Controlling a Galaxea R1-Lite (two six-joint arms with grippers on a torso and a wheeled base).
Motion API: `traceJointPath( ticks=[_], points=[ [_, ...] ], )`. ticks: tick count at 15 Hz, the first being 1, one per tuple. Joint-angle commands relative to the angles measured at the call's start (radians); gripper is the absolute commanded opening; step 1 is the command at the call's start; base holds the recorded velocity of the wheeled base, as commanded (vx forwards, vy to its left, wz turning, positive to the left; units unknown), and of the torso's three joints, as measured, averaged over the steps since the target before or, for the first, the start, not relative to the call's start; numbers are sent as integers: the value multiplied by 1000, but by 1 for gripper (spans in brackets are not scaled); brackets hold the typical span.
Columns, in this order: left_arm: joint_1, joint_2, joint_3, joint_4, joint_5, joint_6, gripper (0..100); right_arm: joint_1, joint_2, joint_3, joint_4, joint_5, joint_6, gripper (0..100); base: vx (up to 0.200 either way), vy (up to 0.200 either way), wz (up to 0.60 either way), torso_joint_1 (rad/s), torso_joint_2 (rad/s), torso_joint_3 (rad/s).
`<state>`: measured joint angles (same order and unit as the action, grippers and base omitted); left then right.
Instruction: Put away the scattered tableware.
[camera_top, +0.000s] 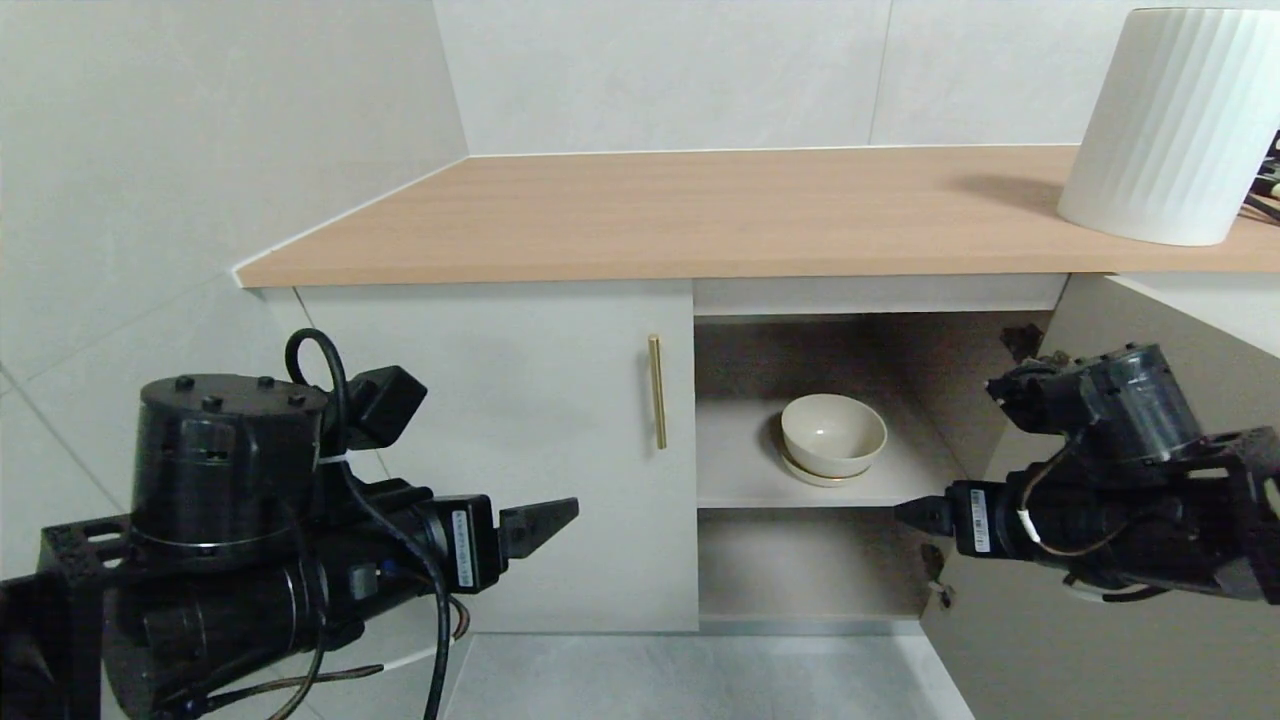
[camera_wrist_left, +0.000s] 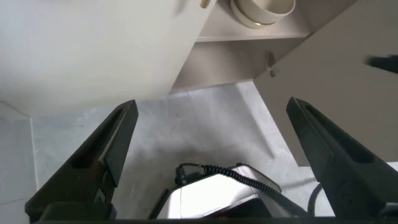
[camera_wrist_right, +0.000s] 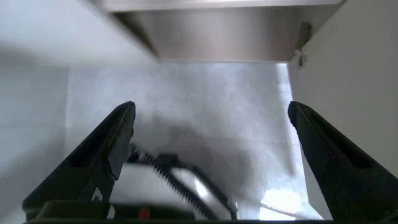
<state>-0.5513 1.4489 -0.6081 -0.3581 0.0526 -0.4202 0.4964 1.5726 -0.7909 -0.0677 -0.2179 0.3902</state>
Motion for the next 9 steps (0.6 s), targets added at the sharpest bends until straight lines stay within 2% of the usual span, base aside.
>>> traceJointPath(
  ticks=[1, 4, 9],
  points=[
    [1, -27, 36, -2, 1, 0, 100, 51, -144, 70, 20, 6, -1, 100, 0, 0, 0, 0, 0, 0],
    [-1, -24, 64, -4, 1, -2, 100, 73, -209, 107, 46, 5, -2, 100, 0, 0, 0, 0, 0, 0],
    [-2, -27, 82, -7, 1, 0, 100, 91, -206, 110, 68, -1, -4, 100, -200, 0, 0, 2, 1, 4]
  ],
)
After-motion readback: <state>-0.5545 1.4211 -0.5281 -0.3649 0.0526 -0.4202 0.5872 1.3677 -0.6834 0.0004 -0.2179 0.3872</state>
